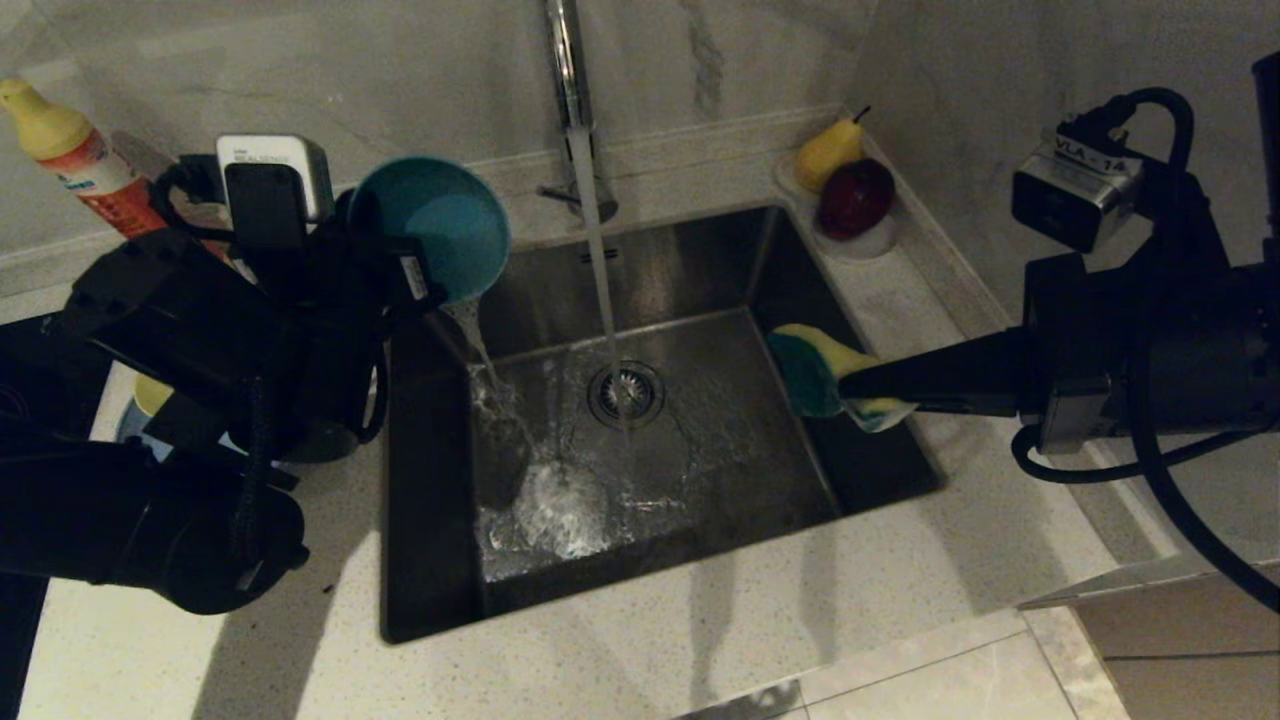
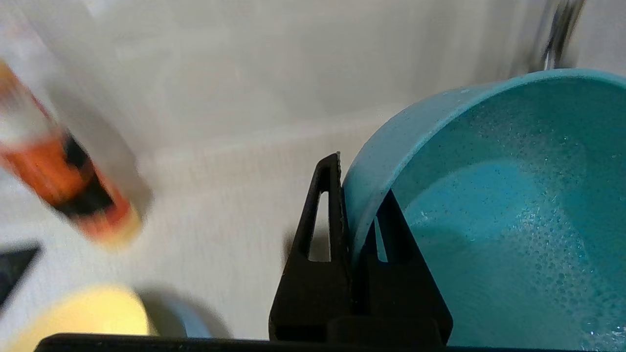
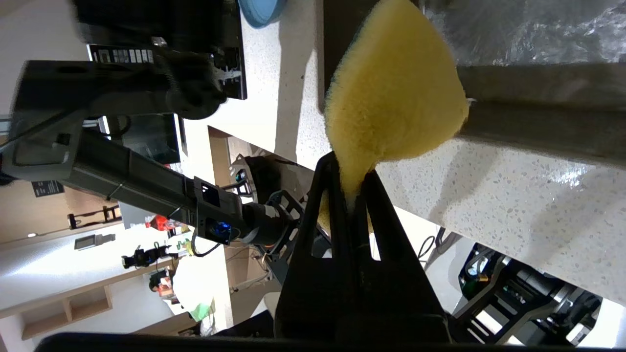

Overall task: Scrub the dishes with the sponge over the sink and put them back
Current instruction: Rinse the bowl

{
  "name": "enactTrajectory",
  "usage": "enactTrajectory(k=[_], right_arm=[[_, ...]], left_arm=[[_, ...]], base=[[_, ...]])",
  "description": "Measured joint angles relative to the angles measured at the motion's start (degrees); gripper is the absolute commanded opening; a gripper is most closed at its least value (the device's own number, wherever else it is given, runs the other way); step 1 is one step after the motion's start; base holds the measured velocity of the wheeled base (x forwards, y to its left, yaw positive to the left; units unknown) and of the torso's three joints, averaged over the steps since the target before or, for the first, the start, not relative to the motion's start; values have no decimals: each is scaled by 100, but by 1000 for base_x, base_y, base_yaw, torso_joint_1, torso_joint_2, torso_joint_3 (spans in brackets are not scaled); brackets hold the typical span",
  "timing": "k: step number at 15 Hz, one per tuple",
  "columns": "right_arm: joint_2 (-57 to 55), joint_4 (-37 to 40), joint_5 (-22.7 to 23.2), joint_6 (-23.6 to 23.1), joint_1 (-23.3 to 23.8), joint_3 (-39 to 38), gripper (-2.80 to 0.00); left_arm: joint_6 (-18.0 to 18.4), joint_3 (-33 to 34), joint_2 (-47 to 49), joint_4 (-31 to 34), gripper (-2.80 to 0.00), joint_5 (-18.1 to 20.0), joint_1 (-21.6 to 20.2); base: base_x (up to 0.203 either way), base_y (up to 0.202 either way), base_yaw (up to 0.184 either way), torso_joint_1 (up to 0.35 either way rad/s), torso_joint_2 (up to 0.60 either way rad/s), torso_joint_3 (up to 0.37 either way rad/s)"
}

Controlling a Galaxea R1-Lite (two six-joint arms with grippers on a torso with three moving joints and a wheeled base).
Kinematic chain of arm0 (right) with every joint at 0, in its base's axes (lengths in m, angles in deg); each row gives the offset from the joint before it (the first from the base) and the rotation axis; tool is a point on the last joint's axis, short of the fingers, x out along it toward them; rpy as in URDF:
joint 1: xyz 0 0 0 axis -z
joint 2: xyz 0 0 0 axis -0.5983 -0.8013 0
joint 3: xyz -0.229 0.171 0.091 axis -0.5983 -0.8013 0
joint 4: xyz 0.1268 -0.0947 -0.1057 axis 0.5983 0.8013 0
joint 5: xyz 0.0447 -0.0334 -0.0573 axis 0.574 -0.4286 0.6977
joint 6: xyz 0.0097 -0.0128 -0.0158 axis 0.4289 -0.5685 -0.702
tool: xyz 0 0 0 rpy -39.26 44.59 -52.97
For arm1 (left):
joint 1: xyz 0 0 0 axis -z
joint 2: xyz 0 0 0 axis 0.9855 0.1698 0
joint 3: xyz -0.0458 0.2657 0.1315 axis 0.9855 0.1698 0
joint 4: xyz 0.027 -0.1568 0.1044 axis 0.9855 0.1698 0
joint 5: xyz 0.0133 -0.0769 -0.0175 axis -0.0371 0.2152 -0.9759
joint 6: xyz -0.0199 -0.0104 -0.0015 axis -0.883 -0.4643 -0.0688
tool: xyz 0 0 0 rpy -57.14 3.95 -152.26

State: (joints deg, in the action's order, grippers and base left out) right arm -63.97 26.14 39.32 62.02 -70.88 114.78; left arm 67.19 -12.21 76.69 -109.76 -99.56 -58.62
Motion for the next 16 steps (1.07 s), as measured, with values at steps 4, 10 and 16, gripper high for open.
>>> enactTrajectory(k=[4, 10, 16], right_arm=[[5, -4, -6, -2, -4, -27, -280], [2, -11, -9, -3, 5, -30, -280], [33, -3, -6, 4, 5, -38, -280]], left_arm=[[19, -193, -131, 2, -280, 260, 2], [105, -438, -211, 4, -280, 443, 2], [43, -272, -258, 5, -280, 446, 2]], base=[[0, 0, 0, 0, 0, 0], [0, 0, 0, 0, 0, 0], [0, 0, 0, 0, 0, 0]])
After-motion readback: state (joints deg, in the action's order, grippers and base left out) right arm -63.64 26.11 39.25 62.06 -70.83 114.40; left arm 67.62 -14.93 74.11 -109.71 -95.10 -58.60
